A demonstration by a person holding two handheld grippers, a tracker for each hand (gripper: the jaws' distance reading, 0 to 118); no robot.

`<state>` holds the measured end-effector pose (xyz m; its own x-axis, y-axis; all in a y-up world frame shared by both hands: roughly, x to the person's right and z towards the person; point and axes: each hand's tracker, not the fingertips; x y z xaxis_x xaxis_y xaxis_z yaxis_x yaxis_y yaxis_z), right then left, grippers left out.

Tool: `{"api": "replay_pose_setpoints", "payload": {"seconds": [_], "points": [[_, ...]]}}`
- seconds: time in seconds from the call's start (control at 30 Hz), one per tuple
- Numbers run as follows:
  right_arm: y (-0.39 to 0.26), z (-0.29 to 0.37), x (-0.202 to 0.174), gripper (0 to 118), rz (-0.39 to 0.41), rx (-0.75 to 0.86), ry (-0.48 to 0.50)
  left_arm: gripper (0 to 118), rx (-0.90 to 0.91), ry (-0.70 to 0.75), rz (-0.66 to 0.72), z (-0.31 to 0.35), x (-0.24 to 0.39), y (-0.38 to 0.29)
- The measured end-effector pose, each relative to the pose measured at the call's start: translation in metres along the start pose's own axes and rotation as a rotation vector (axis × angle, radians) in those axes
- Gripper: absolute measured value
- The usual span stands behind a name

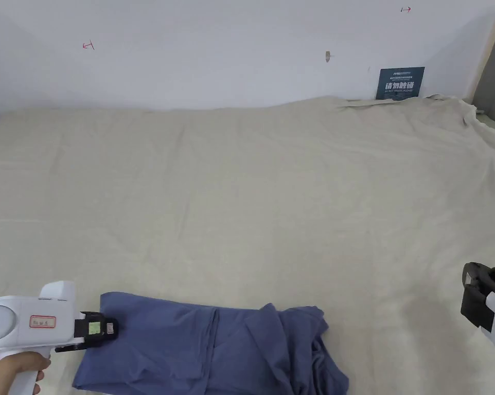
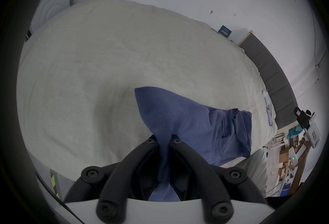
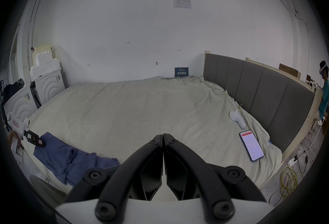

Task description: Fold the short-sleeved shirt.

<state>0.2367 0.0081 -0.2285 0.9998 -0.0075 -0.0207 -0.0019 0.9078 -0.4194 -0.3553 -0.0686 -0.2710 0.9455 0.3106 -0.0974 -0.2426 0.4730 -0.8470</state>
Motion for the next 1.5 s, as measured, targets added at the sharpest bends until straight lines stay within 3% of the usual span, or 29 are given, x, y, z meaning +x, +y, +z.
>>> {"api": "replay_pose_setpoints", "payload": {"seconds": [0.2, 0.47, 0.7, 1.13, 1.2, 1.23, 1.3, 1.37, 1.5], "points": [[0.002, 0.002, 0.000, 0, -0.003, 0.012, 0.004, 7, -0.050, 0.034, -0.051, 0.012, 0.046, 0.010], [0.001, 0.009, 0.006, 0, -0.011, 0.017, 0.000, 8, -0.132, -0.176, -0.184, -0.015, 0.151, 0.016], [-0.002, 0.016, 0.016, 0, -0.023, 0.019, -0.021, 8, -0.216, -0.226, -0.281, -0.076, 0.221, 0.007], [-0.008, 0.022, 0.029, 0, -0.036, 0.011, -0.057, 9, -0.302, -0.175, -0.298, -0.151, 0.287, -0.017], [-0.009, 0.023, 0.031, 0, -0.037, 0.010, -0.063, 18, -0.301, -0.168, -0.298, -0.151, 0.289, -0.020], [-0.009, 0.023, 0.032, 0, -0.037, 0.008, -0.063, 29, -0.298, -0.168, -0.297, -0.150, 0.289, -0.020], [-0.009, 0.023, 0.033, 0, -0.036, 0.005, -0.068, 75, -0.289, -0.193, -0.300, -0.144, 0.292, -0.021], [-0.009, 0.023, 0.033, 0, -0.036, 0.005, -0.069, 110, -0.258, -0.212, -0.316, -0.134, 0.294, -0.020], [-0.007, 0.025, 0.032, 0, -0.034, 0.010, -0.070, 114, -0.126, -0.270, -0.332, -0.099, 0.284, -0.012]]}}
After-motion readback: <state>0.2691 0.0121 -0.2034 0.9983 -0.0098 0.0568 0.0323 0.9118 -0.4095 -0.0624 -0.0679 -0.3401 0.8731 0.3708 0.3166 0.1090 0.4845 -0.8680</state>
